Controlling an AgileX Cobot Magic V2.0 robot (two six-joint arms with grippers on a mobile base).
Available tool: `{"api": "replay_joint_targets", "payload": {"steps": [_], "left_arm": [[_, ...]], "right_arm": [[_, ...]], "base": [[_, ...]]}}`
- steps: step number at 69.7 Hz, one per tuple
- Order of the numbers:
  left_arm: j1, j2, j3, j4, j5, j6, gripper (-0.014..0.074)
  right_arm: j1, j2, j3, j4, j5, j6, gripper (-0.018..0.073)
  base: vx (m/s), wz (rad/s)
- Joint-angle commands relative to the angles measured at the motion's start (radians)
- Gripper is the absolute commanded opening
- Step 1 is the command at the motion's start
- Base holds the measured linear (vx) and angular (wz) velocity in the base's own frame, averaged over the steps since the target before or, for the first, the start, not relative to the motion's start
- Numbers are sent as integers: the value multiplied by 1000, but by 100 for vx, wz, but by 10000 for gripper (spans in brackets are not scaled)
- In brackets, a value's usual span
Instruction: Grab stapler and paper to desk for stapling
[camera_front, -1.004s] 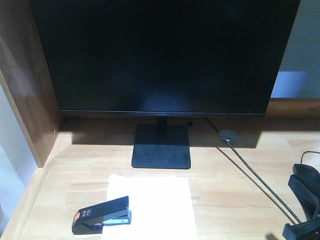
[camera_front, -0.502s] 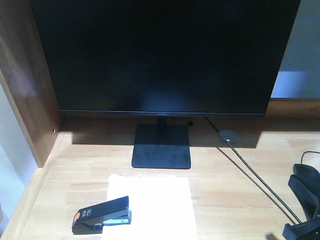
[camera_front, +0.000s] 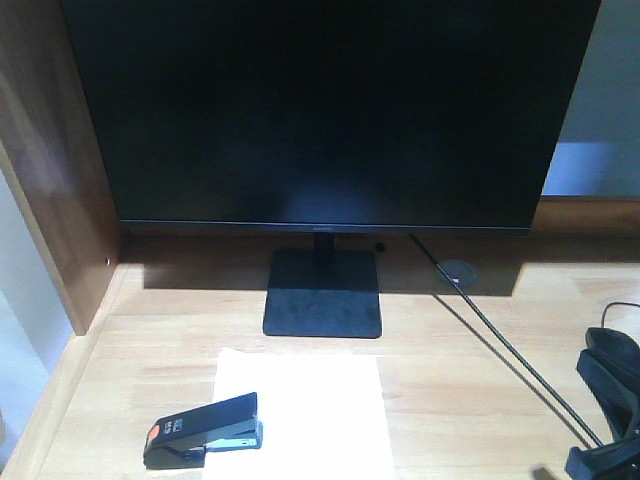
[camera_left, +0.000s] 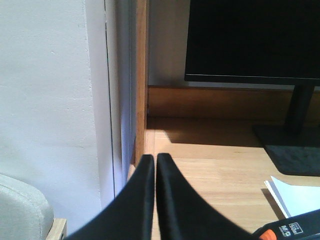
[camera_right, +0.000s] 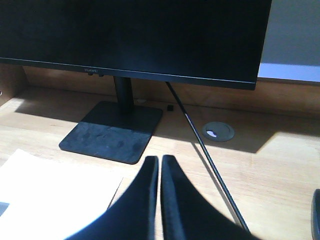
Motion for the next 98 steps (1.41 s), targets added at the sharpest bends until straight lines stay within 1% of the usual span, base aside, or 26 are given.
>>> {"api": "replay_joint_targets", "payload": {"steps": [1,77,82,88,89,90,98], "left_arm": [[1,-13,27,-4,-72,-11,-6],[1,-12,27,-4,-72,-10,-6],[1,-12,27,-4,-72,-10,-6],[1,-12,27,-4,-72,-10,-6],[1,-12,27,-4,-72,-10,-6],[1,-12,27,-4,-72,-10,-6],[1,-12,27,-4,-72,-10,-6]], "right_arm": [[-1,-1,-29,-48,17,-8,-5],[-1,0,-29,-44,27,-8,-5],[-1,0,-29,-16,28,-20,-5],[-1,0,-29,85,31,-119,-5],[-1,0,-29,123,33,-155,-5],[-1,0,-29,151,33,-168,-5],[-1,0,-29,469,41,-484,-5]], "base": [[0,0],[0,0],[0,0],[0,0],[0,0],[0,0],[0,0]]}}
